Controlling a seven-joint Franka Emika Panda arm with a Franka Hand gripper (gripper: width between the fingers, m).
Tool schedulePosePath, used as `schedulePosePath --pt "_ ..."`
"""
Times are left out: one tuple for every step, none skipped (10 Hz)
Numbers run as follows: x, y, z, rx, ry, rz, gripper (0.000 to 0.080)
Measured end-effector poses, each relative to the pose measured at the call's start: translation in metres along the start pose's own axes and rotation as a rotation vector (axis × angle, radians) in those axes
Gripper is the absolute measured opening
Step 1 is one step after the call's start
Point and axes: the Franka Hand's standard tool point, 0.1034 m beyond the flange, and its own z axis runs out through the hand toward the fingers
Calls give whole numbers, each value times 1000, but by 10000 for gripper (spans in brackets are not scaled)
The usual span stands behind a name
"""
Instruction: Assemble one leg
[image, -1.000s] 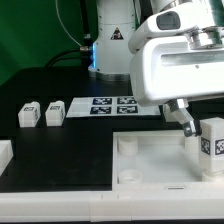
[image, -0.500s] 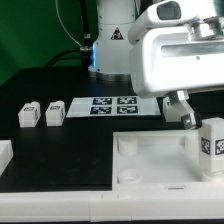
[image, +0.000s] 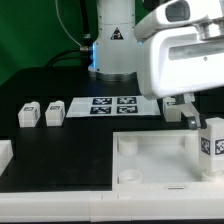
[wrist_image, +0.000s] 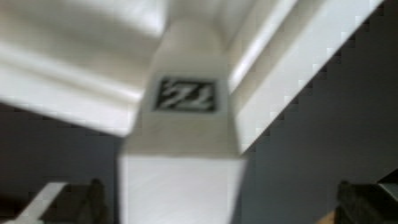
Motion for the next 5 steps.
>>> schedulePosePath --pt "-7 -2 4 22 -92 20 649" --pt "-10 -5 5 45 -206 26 649" --pt "-5 -4 6 60 -264 18 649" --pt "-2 -4 7 61 -262 18 649" --pt "-2 -4 7 60 -261 18 649"
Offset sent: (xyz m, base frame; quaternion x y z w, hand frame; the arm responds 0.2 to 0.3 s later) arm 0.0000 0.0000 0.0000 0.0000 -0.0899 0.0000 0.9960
